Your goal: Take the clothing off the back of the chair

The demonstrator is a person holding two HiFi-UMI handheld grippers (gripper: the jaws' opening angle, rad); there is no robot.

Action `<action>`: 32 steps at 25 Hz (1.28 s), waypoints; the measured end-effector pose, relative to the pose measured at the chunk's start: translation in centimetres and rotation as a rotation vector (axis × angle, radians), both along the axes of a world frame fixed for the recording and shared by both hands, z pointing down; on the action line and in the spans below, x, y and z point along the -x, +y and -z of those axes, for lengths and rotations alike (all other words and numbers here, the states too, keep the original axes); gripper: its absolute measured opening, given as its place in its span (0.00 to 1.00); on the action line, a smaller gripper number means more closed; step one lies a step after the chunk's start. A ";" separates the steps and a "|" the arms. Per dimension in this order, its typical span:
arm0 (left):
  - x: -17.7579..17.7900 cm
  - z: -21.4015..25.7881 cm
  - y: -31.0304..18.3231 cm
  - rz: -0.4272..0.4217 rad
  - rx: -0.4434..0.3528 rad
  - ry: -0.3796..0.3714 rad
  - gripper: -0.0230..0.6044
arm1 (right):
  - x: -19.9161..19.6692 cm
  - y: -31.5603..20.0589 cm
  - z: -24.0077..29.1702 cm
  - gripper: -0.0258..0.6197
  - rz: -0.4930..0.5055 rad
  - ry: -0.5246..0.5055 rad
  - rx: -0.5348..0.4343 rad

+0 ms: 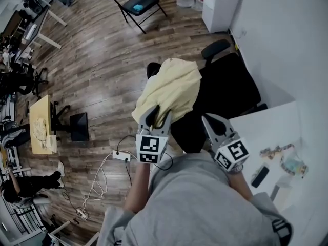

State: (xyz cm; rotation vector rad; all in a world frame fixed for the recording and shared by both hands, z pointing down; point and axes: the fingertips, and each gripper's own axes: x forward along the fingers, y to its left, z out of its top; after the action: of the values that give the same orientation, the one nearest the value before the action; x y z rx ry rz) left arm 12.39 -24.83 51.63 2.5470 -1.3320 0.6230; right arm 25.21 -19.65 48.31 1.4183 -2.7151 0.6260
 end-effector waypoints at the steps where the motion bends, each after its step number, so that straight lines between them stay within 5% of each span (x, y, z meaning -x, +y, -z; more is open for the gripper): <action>1: 0.0 -0.1 -0.1 0.006 -0.005 -0.011 0.35 | 0.1 0.0 0.0 0.09 0.003 0.001 -0.002; 5: 0.2 -0.2 -0.4 0.035 -0.026 -0.043 0.30 | 0.6 0.0 0.0 0.09 0.012 0.000 -0.005; 13: 0.8 -0.1 -1.0 0.073 -0.032 0.022 0.17 | 0.9 0.0 -0.1 0.09 0.010 0.004 -0.001; 32: 1.5 0.9 -0.9 0.021 0.009 0.182 0.14 | 3.1 0.5 0.0 0.09 -0.041 0.069 0.008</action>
State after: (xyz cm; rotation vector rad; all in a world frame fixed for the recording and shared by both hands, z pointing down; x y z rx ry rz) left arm 10.85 -25.76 50.69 2.5095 -1.2893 0.3817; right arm 22.12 -19.16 48.29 1.4688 -2.6347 0.5786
